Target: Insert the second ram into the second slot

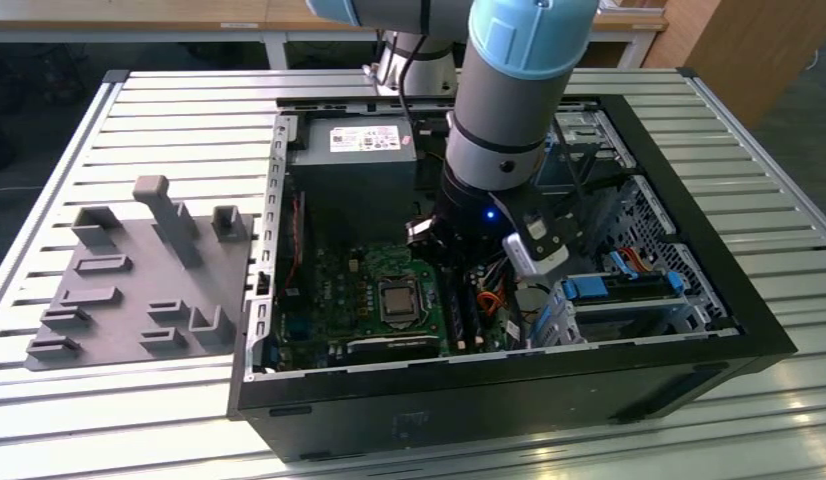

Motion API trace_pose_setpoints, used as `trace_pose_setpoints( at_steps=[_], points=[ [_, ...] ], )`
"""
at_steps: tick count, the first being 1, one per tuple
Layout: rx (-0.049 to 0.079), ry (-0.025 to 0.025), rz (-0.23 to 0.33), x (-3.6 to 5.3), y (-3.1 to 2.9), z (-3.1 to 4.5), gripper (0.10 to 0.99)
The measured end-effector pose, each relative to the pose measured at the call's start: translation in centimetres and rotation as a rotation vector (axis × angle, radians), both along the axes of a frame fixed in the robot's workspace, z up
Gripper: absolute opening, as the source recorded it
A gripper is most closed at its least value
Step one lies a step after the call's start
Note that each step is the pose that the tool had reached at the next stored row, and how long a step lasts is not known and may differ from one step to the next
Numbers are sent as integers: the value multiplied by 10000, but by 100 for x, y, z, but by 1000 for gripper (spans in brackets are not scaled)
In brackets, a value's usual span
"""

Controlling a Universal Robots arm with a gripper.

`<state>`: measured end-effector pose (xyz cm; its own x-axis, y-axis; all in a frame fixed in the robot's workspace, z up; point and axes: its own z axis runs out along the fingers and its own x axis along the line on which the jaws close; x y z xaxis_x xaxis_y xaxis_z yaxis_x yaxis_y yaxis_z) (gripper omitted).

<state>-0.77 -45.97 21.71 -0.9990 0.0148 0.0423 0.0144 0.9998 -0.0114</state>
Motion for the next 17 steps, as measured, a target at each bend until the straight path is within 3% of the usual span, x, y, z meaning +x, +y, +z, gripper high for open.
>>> trace_pose_setpoints(
  at_steps=[7, 12, 17],
  points=[
    [11, -5, 2, -39, 1, 0, 106],
    [6, -3, 0, -41, 1, 194, 106],
    [6, -2, 0, -41, 1, 225, 106]
  ],
)
